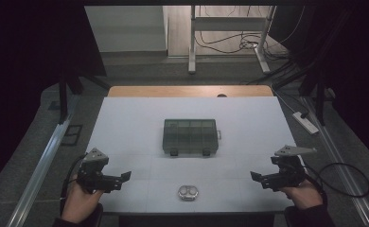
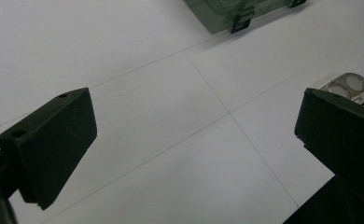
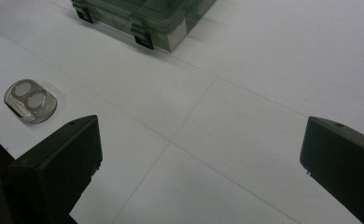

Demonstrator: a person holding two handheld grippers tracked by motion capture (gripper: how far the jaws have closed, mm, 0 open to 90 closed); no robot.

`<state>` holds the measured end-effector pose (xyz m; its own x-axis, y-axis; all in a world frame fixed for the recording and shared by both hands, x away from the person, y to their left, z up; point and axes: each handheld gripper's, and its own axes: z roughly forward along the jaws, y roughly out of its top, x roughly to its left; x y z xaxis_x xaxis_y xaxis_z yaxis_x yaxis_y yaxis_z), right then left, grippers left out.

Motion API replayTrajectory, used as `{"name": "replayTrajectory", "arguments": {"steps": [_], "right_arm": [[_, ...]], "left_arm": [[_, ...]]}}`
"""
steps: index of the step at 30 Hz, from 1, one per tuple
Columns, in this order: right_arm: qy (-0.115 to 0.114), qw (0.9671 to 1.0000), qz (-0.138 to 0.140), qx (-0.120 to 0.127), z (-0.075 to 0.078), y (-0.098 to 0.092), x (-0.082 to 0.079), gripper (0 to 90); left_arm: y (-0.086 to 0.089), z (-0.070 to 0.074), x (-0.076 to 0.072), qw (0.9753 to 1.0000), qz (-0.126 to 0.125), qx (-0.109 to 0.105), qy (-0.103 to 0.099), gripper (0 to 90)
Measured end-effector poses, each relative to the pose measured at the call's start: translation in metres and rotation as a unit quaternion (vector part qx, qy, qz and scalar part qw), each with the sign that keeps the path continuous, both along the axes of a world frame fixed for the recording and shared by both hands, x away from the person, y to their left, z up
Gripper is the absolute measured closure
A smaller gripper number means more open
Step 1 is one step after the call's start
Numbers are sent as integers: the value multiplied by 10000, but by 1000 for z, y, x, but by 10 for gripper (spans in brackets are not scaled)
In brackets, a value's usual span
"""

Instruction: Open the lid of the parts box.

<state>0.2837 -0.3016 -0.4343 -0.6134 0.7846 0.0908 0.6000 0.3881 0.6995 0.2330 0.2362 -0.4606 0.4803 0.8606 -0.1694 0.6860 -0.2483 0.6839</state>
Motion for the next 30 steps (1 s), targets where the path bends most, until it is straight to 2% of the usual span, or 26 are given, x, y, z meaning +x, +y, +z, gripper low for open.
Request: {"name": "replayTrajectory", "arguments": {"steps": [4, 7, 11, 16, 20, 24, 30], "right_arm": [[-28, 10000, 40, -19, 1, 2, 4, 0], [-52, 9999, 82, -34, 1, 4, 8, 0], [-112, 9998, 149, 15, 1, 7, 11, 0], [-157, 9996, 219, 119, 3, 10, 18, 0], [-80, 9995, 266, 148, 3, 13, 24, 0], [32, 9986, 416, 323, 3, 18, 29, 0], [58, 9983, 541, 199, 2, 27, 38, 0]], "left_arm": [[-3, -1, 6, 9999, -102, 13, -22, 0], [-5, -3, 11, 9998, -177, -79, -56, 0], [-7, -4, 18, 9995, -304, -39, -60, 0], [-10, -5, 28, 9990, -441, -97, -53, 0], [-13, -5, 35, 9986, -510, -127, -37, 0], [-17, -6, 42, 9983, -583, -91, -22, 0], [-24, -7, 52, 9977, -679, -77, -16, 0]]}}
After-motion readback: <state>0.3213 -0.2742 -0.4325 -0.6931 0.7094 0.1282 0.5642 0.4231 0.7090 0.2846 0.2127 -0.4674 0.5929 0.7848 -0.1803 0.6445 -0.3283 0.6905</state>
